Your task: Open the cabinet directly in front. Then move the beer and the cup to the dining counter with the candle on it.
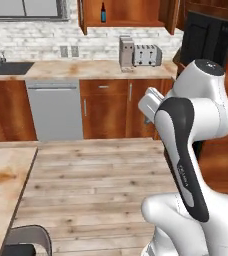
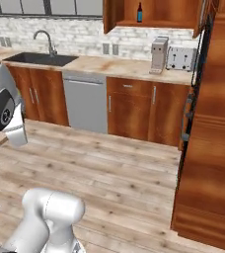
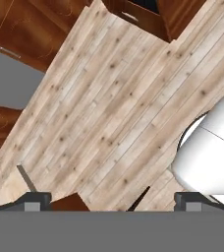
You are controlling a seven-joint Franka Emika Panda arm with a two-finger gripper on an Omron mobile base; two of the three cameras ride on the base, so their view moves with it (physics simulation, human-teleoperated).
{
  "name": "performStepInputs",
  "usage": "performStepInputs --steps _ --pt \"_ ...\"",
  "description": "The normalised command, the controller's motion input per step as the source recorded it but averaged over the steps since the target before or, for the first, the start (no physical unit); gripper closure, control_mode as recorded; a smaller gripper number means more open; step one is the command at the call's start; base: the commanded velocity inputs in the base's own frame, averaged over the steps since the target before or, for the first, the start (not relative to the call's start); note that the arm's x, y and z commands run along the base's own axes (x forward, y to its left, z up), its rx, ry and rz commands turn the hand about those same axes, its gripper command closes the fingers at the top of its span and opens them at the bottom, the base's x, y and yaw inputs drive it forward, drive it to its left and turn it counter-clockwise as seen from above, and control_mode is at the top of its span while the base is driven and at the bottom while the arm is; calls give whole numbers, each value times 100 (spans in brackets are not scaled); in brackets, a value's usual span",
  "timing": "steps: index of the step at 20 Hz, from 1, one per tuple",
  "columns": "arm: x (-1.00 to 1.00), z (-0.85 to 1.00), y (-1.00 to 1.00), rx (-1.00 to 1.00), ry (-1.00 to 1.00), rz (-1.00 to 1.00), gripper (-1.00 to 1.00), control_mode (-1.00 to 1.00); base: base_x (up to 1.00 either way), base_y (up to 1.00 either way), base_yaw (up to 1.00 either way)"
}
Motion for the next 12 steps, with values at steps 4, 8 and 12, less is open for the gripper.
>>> performStepInputs --steps 4,8,12 --pt "0 0 0 0 0 0 -100 100 100 100 -33" --pt "0 0 0 0 0 0 -100 100 100 51 -20" --pt "0 0 0 0 0 0 -100 100 100 -23 -12"
